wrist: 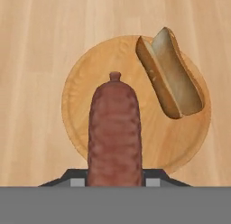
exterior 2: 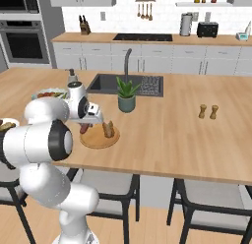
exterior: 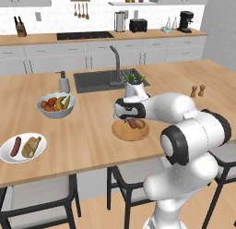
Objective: Place one bun and one sausage from the bowl on each plate.
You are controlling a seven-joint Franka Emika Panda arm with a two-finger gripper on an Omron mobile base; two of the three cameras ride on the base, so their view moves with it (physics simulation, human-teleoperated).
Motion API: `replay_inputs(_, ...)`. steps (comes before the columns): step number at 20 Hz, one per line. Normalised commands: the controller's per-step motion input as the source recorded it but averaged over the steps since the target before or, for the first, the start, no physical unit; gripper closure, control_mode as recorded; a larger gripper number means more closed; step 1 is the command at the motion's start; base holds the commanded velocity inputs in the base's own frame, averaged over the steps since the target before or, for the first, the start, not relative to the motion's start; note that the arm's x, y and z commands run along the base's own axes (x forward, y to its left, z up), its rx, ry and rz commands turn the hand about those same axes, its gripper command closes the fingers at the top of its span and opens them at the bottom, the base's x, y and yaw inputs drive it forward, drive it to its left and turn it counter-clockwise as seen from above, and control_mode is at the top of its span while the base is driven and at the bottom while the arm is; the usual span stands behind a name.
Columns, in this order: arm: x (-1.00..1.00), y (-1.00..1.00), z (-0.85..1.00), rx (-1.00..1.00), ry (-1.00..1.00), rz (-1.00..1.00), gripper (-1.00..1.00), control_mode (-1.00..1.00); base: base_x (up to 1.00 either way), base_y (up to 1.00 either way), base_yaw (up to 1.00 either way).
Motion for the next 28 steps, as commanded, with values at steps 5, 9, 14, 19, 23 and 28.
replay_inputs(5, 0.19, 0.05, -0.49, 0.0, 0.0, 0.0, 1.0, -1.0, 0.0, 0.0, 0.0)
replay_inputs(9, 0.33, 0.0, -0.41, 0.0, 0.0, 0.0, 1.0, -1.0, 0.0, 0.0, 0.0)
replay_inputs(14, 0.35, 0.0, -0.32, 0.0, 0.0, 0.0, 1.0, -1.0, 0.0, 0.0, 0.0)
replay_inputs(19, 0.24, 0.0, -0.23, 0.0, 0.0, 0.0, -1.0, -1.0, 0.0, 0.0, 0.0)
replay_inputs(23, 0.0, 0.0, 0.0, 0.0, 0.0, 0.0, -1.0, -1.0, 0.0, 0.0, 0.0)
replay_inputs(28, 0.0, -0.01, 0.0, 0.0, -0.02, 0.0, -1.0, -1.0, 0.0, 0.0, 0.0)
